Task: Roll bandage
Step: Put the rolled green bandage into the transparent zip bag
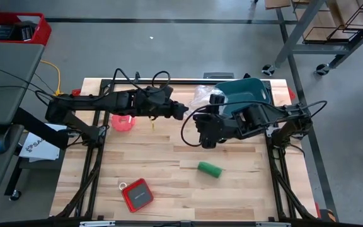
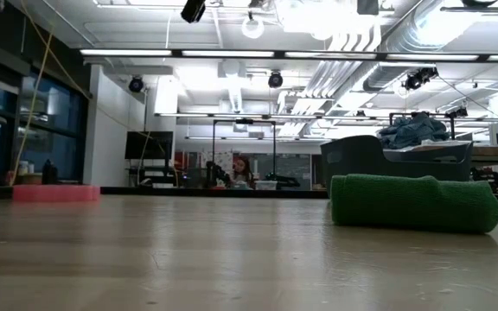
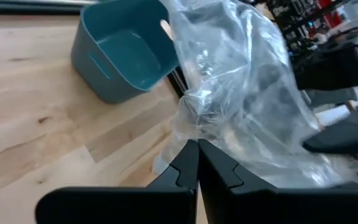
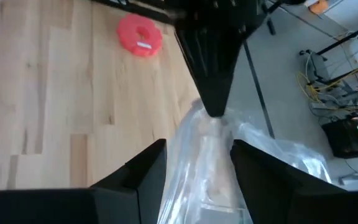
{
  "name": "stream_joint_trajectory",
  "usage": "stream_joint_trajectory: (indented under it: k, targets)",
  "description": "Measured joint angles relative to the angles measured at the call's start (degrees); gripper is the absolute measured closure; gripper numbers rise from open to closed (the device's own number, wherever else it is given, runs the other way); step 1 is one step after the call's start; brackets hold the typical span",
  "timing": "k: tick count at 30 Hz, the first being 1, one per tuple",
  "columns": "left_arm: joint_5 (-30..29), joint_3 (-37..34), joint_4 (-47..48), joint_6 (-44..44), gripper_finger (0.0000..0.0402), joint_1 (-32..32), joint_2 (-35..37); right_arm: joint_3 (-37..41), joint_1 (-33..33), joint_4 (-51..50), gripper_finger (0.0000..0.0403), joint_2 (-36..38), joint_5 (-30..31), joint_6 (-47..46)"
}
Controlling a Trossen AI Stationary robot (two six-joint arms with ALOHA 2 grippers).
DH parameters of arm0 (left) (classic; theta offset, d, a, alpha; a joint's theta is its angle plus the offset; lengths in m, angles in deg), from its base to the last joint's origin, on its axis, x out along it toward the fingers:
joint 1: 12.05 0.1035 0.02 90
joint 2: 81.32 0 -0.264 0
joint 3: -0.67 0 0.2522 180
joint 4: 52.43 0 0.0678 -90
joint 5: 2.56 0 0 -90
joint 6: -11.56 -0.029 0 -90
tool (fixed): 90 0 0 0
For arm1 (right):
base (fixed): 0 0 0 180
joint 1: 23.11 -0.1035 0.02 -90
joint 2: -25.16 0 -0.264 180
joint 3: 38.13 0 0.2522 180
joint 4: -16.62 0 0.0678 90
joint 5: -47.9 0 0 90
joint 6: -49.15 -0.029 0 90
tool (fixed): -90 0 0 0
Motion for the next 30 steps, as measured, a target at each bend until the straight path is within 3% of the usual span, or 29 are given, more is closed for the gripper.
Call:
stream_joint_trajectory:
  k: [11,22,25,28,30]
  targets:
    - [2.2,0.0,-1.3,2.0,0.0401,-0.8,0.8,0.0,0.4,-6.9,0.0227,0.0,1.3,-1.6]
    - [3.1,0.1,0.7,3.5,0.0401,-0.9,4.3,0.0,0.4,-10.3,0.0229,0.0,8.1,-8.3]
    - [3.1,0.1,2.0,3.6,0.0401,-1.6,4.3,0.0,0.4,-10.4,0.0265,0.0,8.5,-9.9]
    - [3.2,0.1,2.8,3.5,0.0401,-2.7,4.3,0.0,0.8,-10.7,0.0362,0.0,7.6,-11.8]
    - [3.3,0.1,3.5,0.9,0.0401,-3.5,4.3,0.0,1.7,-11.2,0.0387,0.0,5.0,-13.5]
